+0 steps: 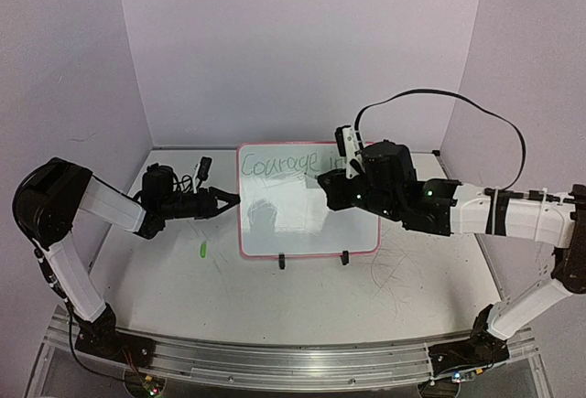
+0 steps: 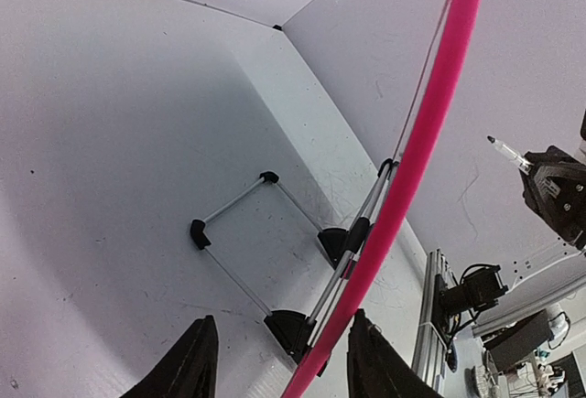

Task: Write a sentence on the whiteboard

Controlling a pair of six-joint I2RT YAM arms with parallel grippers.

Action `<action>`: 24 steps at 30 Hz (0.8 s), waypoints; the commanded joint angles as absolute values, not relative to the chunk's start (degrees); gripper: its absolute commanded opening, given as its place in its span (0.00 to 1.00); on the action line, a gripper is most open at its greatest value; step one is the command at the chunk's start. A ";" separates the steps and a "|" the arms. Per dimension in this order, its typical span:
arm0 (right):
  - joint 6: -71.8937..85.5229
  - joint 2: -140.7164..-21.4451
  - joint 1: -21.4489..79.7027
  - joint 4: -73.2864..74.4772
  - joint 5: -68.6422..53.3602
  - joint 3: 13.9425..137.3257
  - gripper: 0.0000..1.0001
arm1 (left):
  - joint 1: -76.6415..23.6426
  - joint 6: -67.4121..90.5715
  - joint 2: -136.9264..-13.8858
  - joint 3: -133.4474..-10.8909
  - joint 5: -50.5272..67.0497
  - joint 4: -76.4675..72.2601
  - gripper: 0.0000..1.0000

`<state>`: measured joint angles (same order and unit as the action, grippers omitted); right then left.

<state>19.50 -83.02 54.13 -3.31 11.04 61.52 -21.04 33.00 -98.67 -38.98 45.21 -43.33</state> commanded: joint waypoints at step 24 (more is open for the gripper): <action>18.63 -95.51 58.53 -5.63 5.69 73.16 0.00 | -23.21 24.69 -99.98 -36.17 45.98 -48.47 0.01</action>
<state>18.39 -92.74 57.06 -3.57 7.26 69.25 -22.23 27.16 -100.25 -37.71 47.72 -49.64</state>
